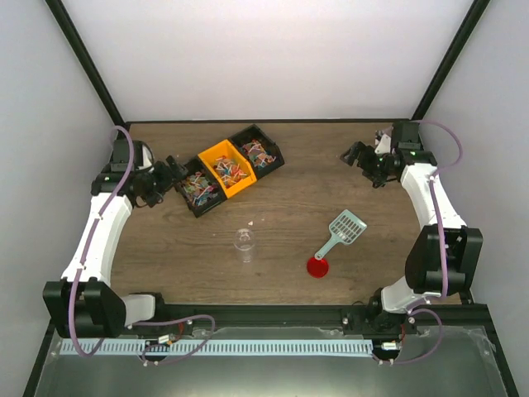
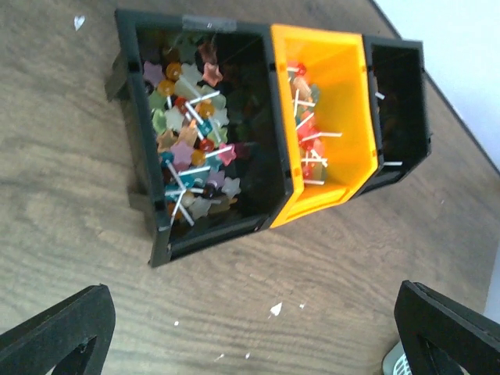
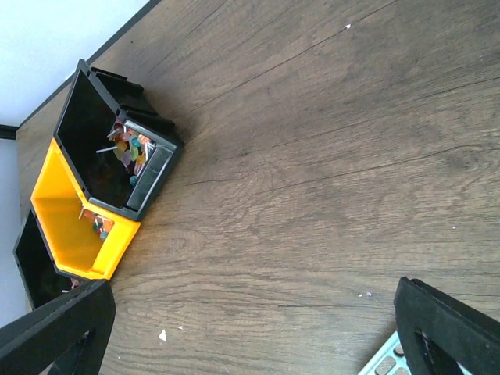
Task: Pack the candies
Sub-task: Move the storage box to the center of the board.
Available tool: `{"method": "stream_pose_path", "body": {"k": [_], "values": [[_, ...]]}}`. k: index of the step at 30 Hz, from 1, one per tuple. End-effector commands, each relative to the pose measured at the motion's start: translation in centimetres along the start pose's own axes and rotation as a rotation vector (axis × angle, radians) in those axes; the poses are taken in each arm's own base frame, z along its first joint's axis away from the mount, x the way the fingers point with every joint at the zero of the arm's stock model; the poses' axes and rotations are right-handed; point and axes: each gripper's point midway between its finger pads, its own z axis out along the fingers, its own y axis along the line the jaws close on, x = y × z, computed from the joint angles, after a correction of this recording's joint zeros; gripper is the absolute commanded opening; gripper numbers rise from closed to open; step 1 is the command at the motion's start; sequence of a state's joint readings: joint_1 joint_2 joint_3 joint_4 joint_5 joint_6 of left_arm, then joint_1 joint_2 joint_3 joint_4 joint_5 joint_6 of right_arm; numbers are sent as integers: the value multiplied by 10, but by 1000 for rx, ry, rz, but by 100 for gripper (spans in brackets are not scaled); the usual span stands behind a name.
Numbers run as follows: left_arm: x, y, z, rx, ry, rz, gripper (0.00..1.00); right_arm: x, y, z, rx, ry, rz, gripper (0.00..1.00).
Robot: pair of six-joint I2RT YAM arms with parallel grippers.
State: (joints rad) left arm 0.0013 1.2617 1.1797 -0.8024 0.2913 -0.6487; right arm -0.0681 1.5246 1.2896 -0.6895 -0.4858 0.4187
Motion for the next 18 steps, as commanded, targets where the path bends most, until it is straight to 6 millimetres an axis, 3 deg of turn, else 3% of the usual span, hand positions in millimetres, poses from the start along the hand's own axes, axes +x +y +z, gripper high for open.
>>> {"method": "stream_pose_path", "body": {"k": [1, 3, 6, 8, 12, 15, 18], "values": [[18, 6, -9, 1, 25, 26, 100, -8, 9, -6, -12, -55, -23, 100], [16, 10, -13, -16, -7, 8, 94, -11, 5, -4, 7, -66, -14, 100], [15, 4, -9, -37, -30, 10, 94, -16, -3, 0, 45, -71, 7, 100], [18, -11, 2, -49, -27, 53, 99, -16, 2, 2, 21, -53, 5, 100], [26, -29, 34, -118, -3, 62, 100, -14, 14, 5, -54, -30, 59, 100], [25, -35, 58, -153, 16, 59, 100, -3, 11, 13, -208, 73, 269, 91], [16, -43, 79, -192, -3, 53, 100, 16, -10, 25, -339, 181, 512, 84]]}}
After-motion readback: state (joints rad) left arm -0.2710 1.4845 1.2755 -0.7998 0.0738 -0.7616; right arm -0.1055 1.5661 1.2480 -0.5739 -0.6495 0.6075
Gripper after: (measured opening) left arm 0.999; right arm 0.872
